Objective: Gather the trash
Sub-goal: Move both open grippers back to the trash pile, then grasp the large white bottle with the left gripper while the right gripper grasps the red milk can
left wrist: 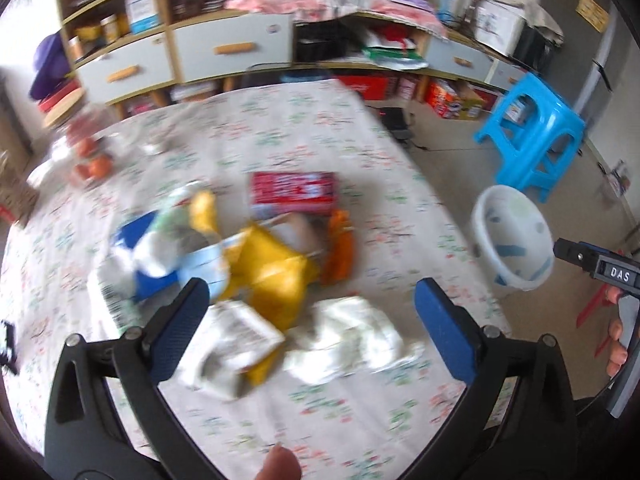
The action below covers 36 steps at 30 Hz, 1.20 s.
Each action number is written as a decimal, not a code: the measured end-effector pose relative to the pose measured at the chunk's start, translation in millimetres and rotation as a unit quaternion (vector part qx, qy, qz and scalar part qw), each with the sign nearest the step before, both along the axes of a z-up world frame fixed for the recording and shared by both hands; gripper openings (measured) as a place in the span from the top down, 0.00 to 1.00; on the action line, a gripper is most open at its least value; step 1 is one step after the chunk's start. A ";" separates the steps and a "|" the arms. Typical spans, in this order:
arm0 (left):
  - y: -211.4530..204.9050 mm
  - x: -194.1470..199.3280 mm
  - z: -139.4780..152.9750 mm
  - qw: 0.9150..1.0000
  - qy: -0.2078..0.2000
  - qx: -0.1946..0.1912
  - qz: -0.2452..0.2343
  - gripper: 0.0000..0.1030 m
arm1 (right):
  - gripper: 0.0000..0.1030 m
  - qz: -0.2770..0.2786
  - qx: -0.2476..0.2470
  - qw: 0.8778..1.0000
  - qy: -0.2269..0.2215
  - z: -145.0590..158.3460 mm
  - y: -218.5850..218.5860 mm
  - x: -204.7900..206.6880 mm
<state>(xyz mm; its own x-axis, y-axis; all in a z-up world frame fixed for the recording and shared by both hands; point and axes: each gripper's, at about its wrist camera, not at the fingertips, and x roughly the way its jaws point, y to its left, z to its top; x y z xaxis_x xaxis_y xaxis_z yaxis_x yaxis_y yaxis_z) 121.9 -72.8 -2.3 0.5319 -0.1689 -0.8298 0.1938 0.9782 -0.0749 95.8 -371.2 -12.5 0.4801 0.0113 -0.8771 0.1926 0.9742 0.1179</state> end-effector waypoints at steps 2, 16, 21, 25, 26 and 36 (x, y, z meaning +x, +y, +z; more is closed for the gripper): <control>20.1 0.5 -1.7 1.000 0.007 -0.002 0.013 0.01 | 0.16 0.016 0.000 1.000 0.002 -0.9 17.5 4.9; 126.9 19.6 -44.8 0.985 0.095 0.003 0.141 0.01 | 0.16 0.077 0.000 0.997 0.019 -14.9 104.4 42.0; 149.9 26.5 -62.9 0.977 0.120 -0.027 0.174 0.06 | 0.16 0.091 0.000 0.996 0.024 -19.0 125.7 51.3; 155.8 29.6 -71.8 0.975 0.128 -0.041 0.176 0.18 | 0.16 0.099 0.004 0.995 0.025 -21.5 139.8 61.8; 157.2 30.7 -73.8 0.975 0.130 -0.042 0.176 0.20 | 0.16 0.100 0.004 0.995 0.026 -22.3 142.4 64.0; 167.1 28.5 -77.4 0.975 0.132 -0.065 0.164 0.56 | 0.16 0.108 0.022 0.994 0.023 -29.7 173.7 93.1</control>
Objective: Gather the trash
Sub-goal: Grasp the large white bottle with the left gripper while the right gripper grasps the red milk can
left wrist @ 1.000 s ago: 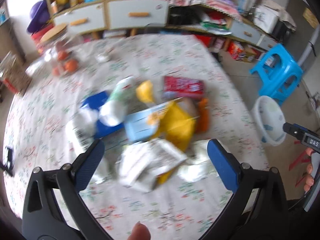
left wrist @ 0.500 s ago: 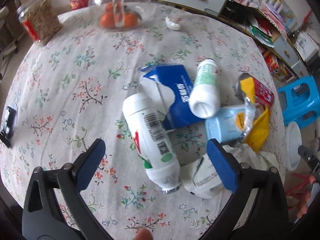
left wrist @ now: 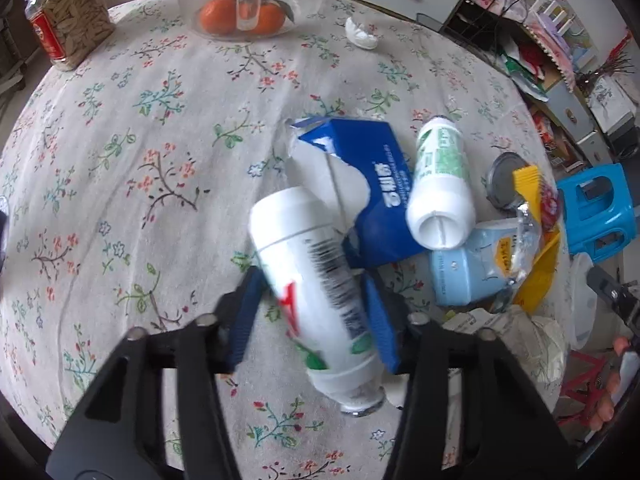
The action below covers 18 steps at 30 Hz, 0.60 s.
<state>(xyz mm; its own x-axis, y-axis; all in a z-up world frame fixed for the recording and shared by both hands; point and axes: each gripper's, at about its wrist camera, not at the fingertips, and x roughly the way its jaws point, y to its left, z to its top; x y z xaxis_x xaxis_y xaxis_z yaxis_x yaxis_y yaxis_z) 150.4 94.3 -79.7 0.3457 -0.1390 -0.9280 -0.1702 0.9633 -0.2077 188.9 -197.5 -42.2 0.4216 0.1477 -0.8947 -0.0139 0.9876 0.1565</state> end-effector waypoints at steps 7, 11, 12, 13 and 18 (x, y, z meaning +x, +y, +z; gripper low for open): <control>8.3 -5.3 7.0 1.000 -0.009 -0.009 -0.002 0.60 | 0.16 0.002 0.030 1.000 0.003 -10.3 25.0 22.8; 23.1 -13.5 22.1 0.999 -0.031 -0.014 0.003 0.60 | 0.14 0.002 0.051 0.999 -0.001 -15.6 39.7 36.6; 27.2 -16.0 25.8 0.999 -0.036 -0.015 0.004 0.60 | 0.10 -0.002 0.055 0.998 -0.003 -16.9 42.8 40.1; 28.9 -16.3 27.6 0.999 -0.040 -0.015 0.005 0.60 | 0.04 -0.004 0.059 0.998 -0.005 -17.6 44.8 42.6; 41.0 -21.7 33.8 0.998 -0.052 -0.015 0.011 0.60 | 0.01 -0.012 0.062 0.998 -0.009 -24.8 62.0 56.4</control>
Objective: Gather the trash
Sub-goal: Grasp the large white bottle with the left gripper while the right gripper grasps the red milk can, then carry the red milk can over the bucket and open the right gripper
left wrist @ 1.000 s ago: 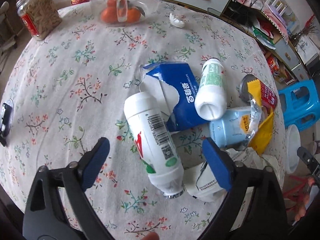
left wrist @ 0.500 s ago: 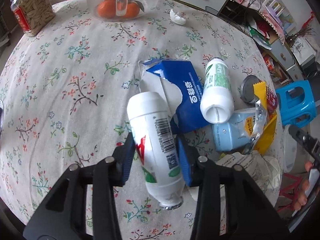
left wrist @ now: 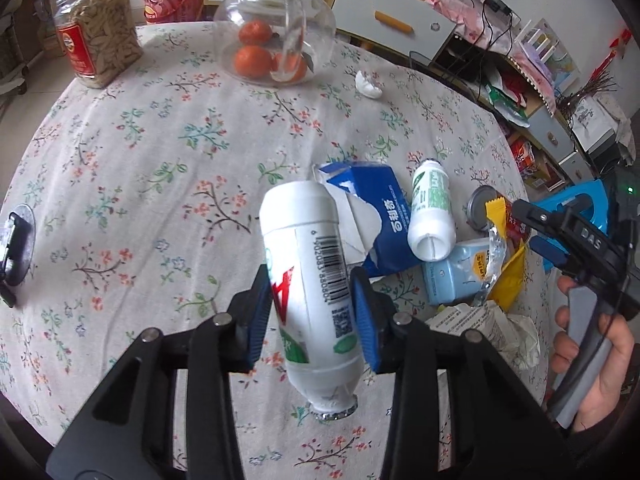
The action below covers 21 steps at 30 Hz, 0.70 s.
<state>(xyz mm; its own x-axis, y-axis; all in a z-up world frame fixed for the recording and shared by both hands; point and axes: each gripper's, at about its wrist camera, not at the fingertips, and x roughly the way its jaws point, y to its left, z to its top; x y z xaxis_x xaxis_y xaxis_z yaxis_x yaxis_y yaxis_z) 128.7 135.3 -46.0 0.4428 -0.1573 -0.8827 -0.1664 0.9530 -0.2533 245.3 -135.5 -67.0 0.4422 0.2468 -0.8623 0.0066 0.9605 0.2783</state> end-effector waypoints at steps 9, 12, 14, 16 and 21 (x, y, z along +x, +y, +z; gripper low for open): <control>9.6 0.9 -0.1 1.000 -0.001 0.006 0.010 0.60 | 0.01 -0.023 -0.057 0.998 0.005 -20.6 10.8 14.5; 8.7 1.6 1.2 1.000 -0.002 0.010 0.009 0.60 | 0.01 -0.029 -0.064 0.998 0.001 -21.8 9.2 16.0; 7.1 2.1 2.5 1.000 -0.004 0.013 0.007 0.60 | 0.02 -0.030 -0.065 0.997 -0.001 -21.9 7.6 16.0; 5.1 2.7 3.9 1.000 -0.007 0.014 0.005 0.60 | 0.08 -0.029 -0.064 0.997 -0.008 -20.3 6.3 15.2; 1.4 3.1 9.3 1.000 -0.016 0.015 0.002 0.60 | 0.12 -0.030 -0.064 0.997 -0.021 -9.8 -0.4 9.4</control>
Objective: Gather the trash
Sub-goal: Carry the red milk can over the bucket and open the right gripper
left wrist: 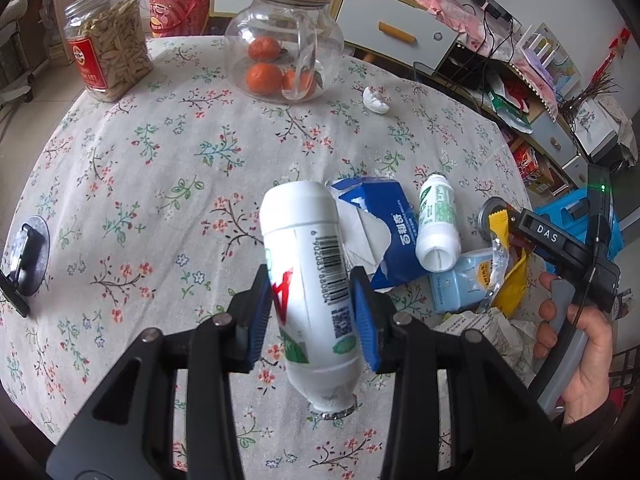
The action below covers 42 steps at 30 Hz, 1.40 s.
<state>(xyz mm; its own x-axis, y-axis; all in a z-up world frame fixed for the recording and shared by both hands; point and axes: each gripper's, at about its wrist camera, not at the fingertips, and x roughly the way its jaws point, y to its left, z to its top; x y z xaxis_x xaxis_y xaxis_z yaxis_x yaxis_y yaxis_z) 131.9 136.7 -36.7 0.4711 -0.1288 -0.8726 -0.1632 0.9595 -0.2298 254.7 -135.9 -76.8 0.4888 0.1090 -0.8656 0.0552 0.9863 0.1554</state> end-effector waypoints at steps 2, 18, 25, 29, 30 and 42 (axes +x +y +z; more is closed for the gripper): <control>-1.5 0.5 3.0 1.000 -0.005 0.000 -0.002 0.60 | 0.13 -0.001 0.003 1.000 -0.009 7.7 -5.8 -3.7; -49.6 0.2 32.3 0.998 -0.052 -0.021 -0.038 0.61 | 0.13 -0.017 -0.005 0.999 -0.048 60.2 -90.0 -49.7; -86.5 3.9 35.5 0.996 -0.061 -0.032 -0.064 0.61 | 0.13 -0.052 -0.019 0.998 -0.031 60.1 -149.1 -68.9; -109.2 6.7 35.6 0.994 -0.064 -0.034 -0.081 0.61 | 0.12 -0.077 -0.016 0.997 -0.016 56.5 -186.8 -79.8; -114.6 6.8 35.8 0.994 -0.065 -0.034 -0.085 0.61 | 0.12 -0.083 -0.014 0.996 -0.011 55.2 -195.2 -81.9; -189.0 10.8 26.3 0.988 -0.058 -0.036 -0.141 0.61 | 0.12 -0.168 0.000 0.984 0.053 18.0 -309.1 -104.8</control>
<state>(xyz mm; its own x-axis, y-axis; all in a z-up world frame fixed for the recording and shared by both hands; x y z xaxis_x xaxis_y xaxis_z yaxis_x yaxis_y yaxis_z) 142.6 -52.3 -10.4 0.5033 -0.3288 -0.7991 0.1395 0.9436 -0.3004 149.9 -445.0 -58.8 0.4038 -0.0425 -0.9139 0.3944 0.9094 0.1319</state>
